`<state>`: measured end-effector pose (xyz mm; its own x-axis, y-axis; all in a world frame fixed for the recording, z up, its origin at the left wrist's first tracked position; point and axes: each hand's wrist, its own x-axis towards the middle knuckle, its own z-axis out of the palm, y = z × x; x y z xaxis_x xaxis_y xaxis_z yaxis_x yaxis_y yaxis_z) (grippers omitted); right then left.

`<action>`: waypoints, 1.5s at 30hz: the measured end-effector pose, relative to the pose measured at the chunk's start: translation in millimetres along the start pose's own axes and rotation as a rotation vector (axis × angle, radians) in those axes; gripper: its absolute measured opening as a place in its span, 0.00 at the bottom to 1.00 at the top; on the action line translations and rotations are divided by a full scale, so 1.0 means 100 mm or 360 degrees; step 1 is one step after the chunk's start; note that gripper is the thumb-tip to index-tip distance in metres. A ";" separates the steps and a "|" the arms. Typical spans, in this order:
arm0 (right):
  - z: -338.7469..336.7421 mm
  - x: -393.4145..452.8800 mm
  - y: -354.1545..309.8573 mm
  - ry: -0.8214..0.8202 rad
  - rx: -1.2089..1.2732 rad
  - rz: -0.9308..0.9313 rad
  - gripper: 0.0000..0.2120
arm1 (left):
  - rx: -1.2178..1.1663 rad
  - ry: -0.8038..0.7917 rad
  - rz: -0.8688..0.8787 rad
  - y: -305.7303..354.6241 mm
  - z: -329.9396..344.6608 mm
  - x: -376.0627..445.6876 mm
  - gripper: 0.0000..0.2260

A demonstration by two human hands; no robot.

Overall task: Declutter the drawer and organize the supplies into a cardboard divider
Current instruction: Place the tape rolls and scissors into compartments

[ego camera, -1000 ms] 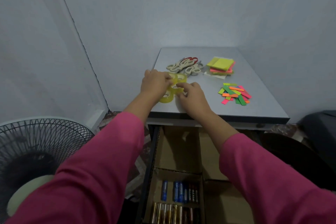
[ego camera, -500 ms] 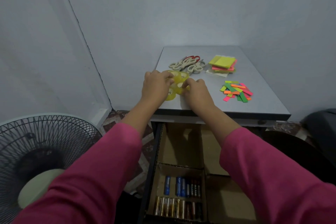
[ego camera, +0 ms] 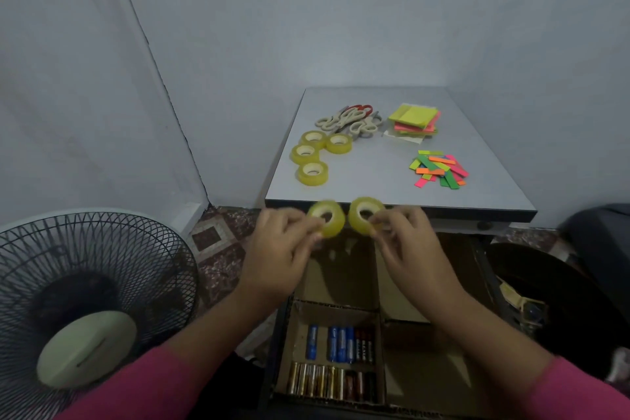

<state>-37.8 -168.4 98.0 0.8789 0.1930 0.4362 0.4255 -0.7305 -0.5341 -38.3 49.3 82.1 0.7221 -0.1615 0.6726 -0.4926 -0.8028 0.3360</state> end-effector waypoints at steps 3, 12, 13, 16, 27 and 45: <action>0.13 -0.23 0.11 -0.0235 -0.0176 0.0068 0.13 | 0.0254 -0.0203 0.0134 -0.15 0.13 -0.29 0.11; 0.69 0.16 0.19 -0.0569 -0.0684 0.0244 0.14 | 0.1023 -0.1111 0.0139 -0.10 0.57 0.05 0.10; 0.74 0.21 0.19 -0.0634 -0.0743 0.0301 0.14 | 0.1050 -0.1189 0.0099 -0.07 0.59 0.10 0.10; 0.86 0.31 0.21 -0.0747 -0.0856 0.0448 0.12 | 0.1148 -0.1332 0.0061 -0.04 0.68 0.18 0.09; 0.93 0.34 0.23 -0.0862 -0.0920 0.0550 0.13 | 0.1335 -0.1422 0.0092 -0.07 0.82 0.13 0.07; 0.95 0.28 0.22 -0.0987 -0.1222 0.0353 0.16 | 0.1375 -0.1574 0.0326 -0.15 0.87 0.06 0.09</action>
<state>16.0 -116.8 30.0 0.9712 0.1487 -0.1863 0.1774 -0.9729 0.1482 15.5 10.4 23.1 0.9005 -0.3736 -0.2227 -0.4347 -0.7590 -0.4846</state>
